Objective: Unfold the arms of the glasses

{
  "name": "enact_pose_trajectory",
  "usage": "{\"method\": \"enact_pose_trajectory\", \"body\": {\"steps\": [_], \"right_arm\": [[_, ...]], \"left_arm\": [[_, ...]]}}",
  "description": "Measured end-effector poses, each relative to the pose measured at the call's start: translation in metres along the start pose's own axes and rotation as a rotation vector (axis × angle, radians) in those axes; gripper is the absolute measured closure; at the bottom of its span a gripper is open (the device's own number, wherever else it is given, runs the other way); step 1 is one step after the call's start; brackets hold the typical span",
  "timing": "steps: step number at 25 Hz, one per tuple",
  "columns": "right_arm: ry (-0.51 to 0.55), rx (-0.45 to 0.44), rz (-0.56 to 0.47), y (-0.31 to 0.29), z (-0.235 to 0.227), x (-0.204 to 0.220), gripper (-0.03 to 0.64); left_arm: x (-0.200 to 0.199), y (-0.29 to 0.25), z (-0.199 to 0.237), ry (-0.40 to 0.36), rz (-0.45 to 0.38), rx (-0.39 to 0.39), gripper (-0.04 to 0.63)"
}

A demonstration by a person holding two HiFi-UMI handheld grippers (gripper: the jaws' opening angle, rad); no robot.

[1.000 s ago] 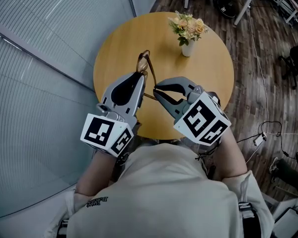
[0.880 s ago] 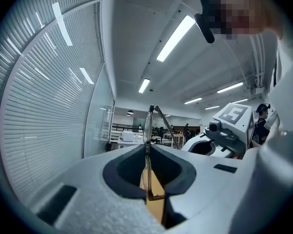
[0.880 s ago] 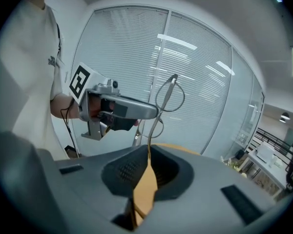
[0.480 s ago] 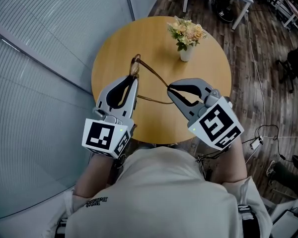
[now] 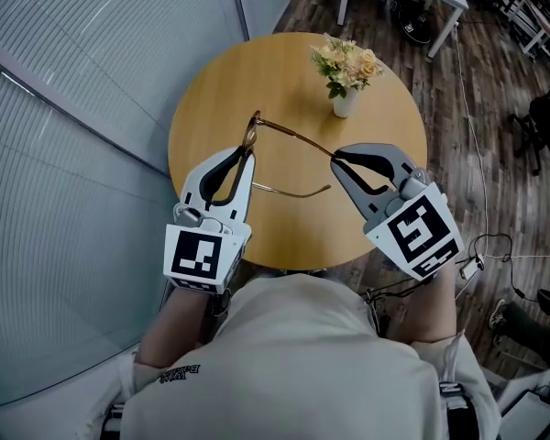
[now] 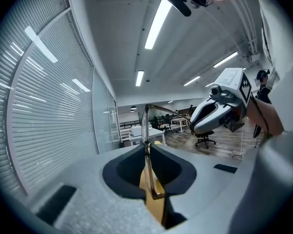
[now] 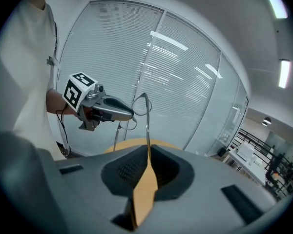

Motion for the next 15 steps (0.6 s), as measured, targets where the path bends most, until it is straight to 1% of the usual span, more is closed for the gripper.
{"method": "enact_pose_trajectory", "body": {"steps": [5,7,11,15], "right_arm": [[-0.015,0.057,-0.012,0.009,-0.011,-0.002,0.577],[-0.02,0.064,-0.018,0.014,-0.013,-0.002,0.575],[-0.027,0.064,-0.024,0.016,-0.012,-0.002,0.575],[-0.073,0.063,-0.067,0.018,-0.012,-0.002,0.575]], "left_arm": [[0.009,-0.004,0.003,-0.055,0.042,0.03,0.551],[0.011,-0.006,0.002,-0.072,0.057,0.046,0.551],[0.012,-0.008,0.003,-0.065,0.064,0.05,0.551],[0.004,-0.011,0.007,-0.052,0.039,0.037,0.552]]}}
Point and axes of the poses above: the fingertips, and each gripper's own axes: y backward along the fingers, z to its left, x out of its underside, the point moved 6 cm from there along y, backward along the fingers, and after that the axes turned 12 degrees about -x, right-handed, at the moved point
